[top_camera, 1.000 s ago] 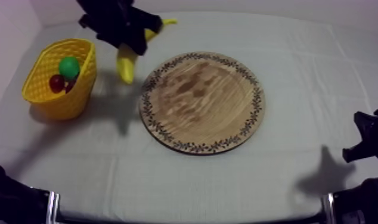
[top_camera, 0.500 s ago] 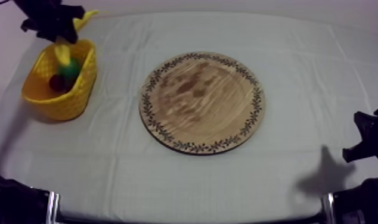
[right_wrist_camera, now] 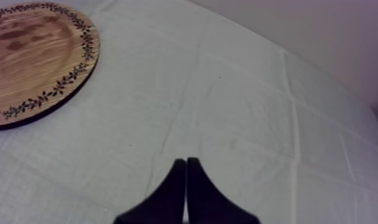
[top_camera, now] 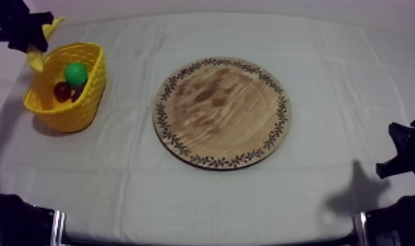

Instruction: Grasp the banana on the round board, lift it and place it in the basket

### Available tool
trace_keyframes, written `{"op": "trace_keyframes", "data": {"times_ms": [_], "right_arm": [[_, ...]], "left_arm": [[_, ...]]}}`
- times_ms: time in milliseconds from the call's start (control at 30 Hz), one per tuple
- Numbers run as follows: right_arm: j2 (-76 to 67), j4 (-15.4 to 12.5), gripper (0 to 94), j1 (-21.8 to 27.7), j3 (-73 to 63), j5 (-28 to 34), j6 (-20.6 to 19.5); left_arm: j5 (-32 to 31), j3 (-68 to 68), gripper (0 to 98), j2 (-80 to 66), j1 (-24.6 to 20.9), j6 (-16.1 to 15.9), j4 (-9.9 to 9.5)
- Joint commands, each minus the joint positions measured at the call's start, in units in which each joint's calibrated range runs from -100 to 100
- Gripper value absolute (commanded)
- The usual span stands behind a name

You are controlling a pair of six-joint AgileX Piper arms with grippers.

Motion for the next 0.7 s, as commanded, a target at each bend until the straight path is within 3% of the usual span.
{"op": "trace_keyframes", "data": {"times_ms": [0,400,667], "right_arm": [[0.0,0.0,0.3,0.0,0.0,0.0,0.0],[0.0,0.0,0.3,0.0,0.0,0.0,0.0],[0.0,0.0,0.3,0.0,0.0,0.0,0.0]], "left_arm": [[-1.1,0.6,22.1,1.3,-0.2,-0.3,0.12],[-10.5,5.0,25.2,12.1,-0.3,-1.7,1.44],[-13.5,6.3,64.6,14.1,0.0,-5.0,2.15]]}}
